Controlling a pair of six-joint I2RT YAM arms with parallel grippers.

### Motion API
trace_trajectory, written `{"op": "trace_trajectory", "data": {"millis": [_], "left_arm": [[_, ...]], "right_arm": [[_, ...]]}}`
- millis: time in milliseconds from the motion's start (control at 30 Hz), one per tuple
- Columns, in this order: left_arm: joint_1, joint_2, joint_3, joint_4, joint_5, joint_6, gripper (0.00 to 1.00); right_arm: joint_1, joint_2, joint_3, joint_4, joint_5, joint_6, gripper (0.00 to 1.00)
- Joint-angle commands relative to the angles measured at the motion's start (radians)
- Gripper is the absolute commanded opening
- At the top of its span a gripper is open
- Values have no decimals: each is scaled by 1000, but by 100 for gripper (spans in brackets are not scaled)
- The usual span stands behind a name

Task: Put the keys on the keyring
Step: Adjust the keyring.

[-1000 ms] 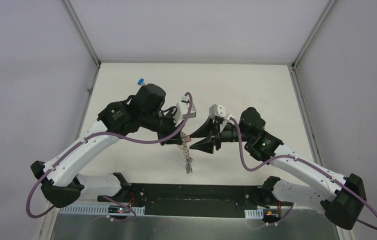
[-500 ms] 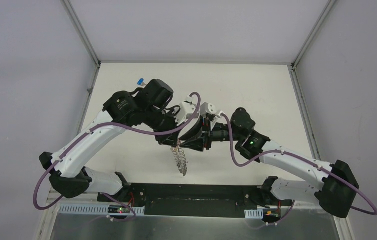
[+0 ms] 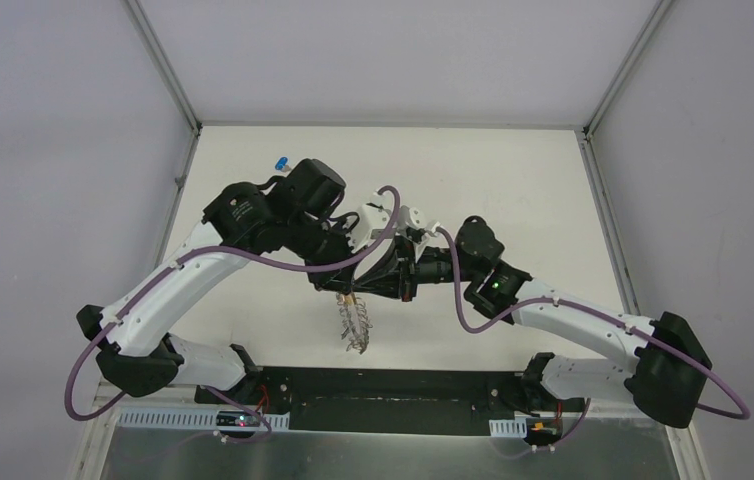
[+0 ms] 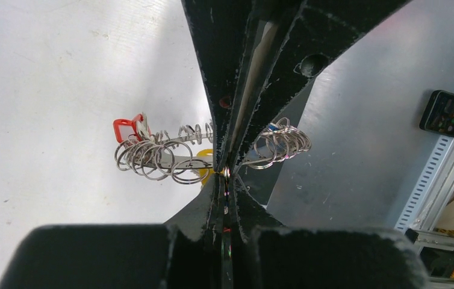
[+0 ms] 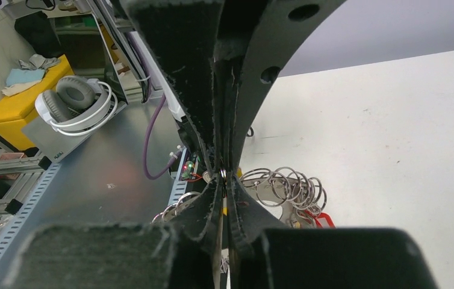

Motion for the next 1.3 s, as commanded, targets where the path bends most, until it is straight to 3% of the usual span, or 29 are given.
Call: {"op": "trace_trajectory", "data": {"millis": [0, 300, 533, 667, 1000, 1167, 1267], "left_arm": [[-15, -36, 24, 64, 24, 6, 0], [-15, -92, -45, 139, -3, -7, 0], [-15, -263, -224, 347, -37, -1, 30], [-14, -386, -342, 477, -70, 0, 40], [-15, -678, -718, 884, -113, -140, 41], [-15, -706, -819, 1014, -108, -178, 40], [-14, -683, -827, 1036, -76, -175, 35]], "right_arm": [[12, 16, 53, 46, -5, -2, 0], [12, -10, 29, 17, 27, -30, 0], [8, -59, 2, 37, 53, -33, 0], [6, -70, -5, 36, 53, -32, 0], [4, -123, -29, 36, 35, -47, 0], [6, -137, -36, 35, 28, -45, 0], [4, -142, -39, 33, 29, -42, 0]]}}
